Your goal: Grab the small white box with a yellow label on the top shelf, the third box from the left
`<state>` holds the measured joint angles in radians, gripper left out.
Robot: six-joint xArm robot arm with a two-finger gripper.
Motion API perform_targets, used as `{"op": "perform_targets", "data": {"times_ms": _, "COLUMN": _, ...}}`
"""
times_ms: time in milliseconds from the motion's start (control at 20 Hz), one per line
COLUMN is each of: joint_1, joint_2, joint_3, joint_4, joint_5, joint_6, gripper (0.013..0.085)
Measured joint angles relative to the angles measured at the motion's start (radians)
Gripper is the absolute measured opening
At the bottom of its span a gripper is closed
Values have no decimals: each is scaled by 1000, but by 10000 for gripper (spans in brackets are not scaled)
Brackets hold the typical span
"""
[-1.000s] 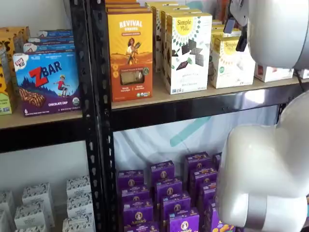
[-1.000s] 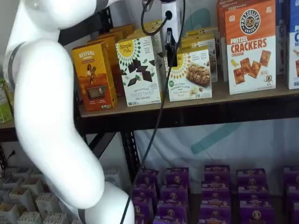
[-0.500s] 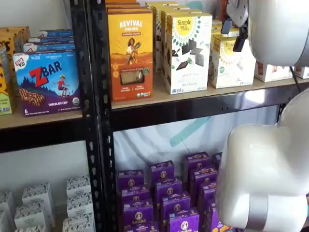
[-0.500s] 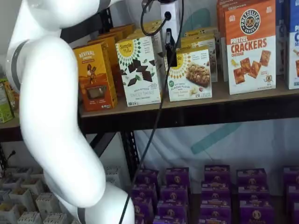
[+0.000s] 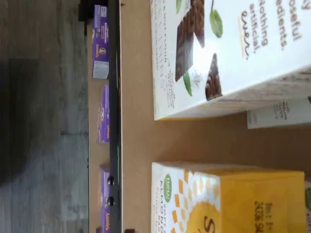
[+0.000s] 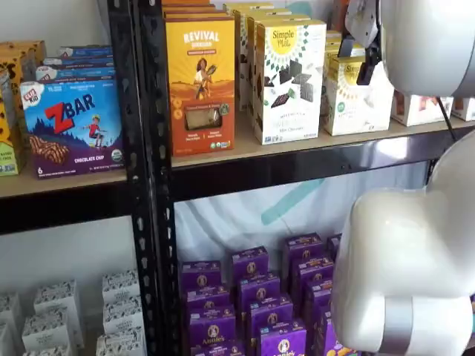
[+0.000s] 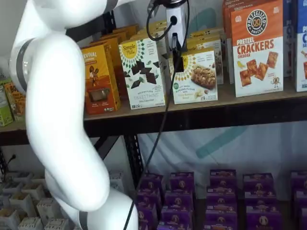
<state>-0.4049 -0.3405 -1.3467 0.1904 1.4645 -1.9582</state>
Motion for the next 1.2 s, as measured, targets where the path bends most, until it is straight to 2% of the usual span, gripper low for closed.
{"op": "perform_targets", "data": {"times_ms": 500, "joint_1": 22, "joint_2": 72, "joint_3": -57, "joint_4": -41, "joint_5": 23, "joint_6": 18, "gripper": 850}}
{"op": "perform_targets", "data": {"times_ms": 850, "joint_1": 33, "joint_2": 124, "joint_3": -134, "joint_4": -71, "joint_5": 99, "joint_6": 32, "gripper": 850}}
{"op": "perform_targets", "data": {"times_ms": 1200, "joint_1": 43, "joint_2": 133, "joint_3": -145, "joint_4": -99, "joint_5": 119, "joint_6": 40, "gripper": 850}}
